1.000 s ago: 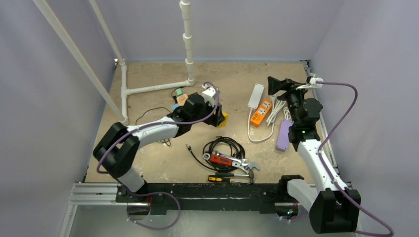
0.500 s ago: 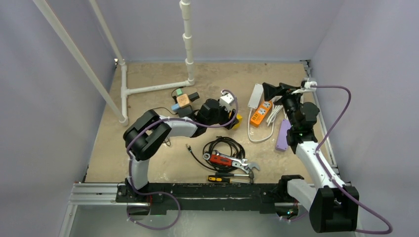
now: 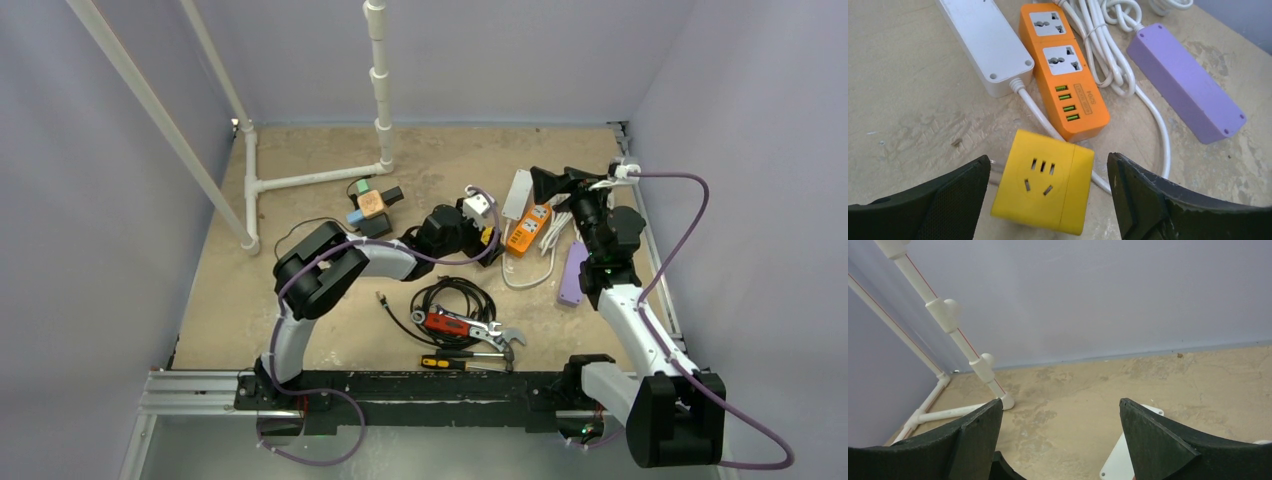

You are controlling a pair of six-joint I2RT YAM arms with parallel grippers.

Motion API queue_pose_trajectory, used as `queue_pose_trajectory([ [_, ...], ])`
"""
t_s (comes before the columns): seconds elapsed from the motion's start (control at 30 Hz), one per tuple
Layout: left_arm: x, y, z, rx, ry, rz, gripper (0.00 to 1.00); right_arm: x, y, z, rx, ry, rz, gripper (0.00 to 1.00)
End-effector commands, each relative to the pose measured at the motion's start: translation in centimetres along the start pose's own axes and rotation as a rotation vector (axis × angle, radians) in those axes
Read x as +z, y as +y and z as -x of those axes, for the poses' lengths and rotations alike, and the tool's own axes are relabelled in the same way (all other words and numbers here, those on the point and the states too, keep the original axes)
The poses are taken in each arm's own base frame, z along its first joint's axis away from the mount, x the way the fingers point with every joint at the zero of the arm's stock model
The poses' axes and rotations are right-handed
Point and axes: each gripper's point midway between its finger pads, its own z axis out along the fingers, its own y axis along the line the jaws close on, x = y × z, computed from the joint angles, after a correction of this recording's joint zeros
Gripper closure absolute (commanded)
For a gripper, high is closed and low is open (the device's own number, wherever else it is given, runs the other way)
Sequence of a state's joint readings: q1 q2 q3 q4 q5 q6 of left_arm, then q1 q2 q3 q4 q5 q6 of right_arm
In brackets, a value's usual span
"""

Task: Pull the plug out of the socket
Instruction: Place the socket at the center of the board.

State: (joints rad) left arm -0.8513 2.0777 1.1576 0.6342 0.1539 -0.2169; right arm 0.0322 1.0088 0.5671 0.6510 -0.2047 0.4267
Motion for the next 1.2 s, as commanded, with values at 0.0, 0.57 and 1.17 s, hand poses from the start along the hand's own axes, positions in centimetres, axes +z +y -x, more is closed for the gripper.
queue_pose_trajectory([
  [0.0, 0.3, 0.1, 3.0, 0.005, -0.062, 0.032, 0.1, 0.2, 0.4, 0.8, -0.02, -0.023, 0.017, 0.11],
  [0.57, -12.3, 6.6, 14.9, -0.069, -0.186, 0.406, 0.01, -0.1, 1.1, 1.1, -0.016, -0.021, 0.04, 0.07],
  [1.17, -20.9, 22.2, 6.8, -0.458, -0.072, 0.704, 0.01, 0.2, 0.5, 0.0, -0.002, 0.006, 0.027, 0.08],
])
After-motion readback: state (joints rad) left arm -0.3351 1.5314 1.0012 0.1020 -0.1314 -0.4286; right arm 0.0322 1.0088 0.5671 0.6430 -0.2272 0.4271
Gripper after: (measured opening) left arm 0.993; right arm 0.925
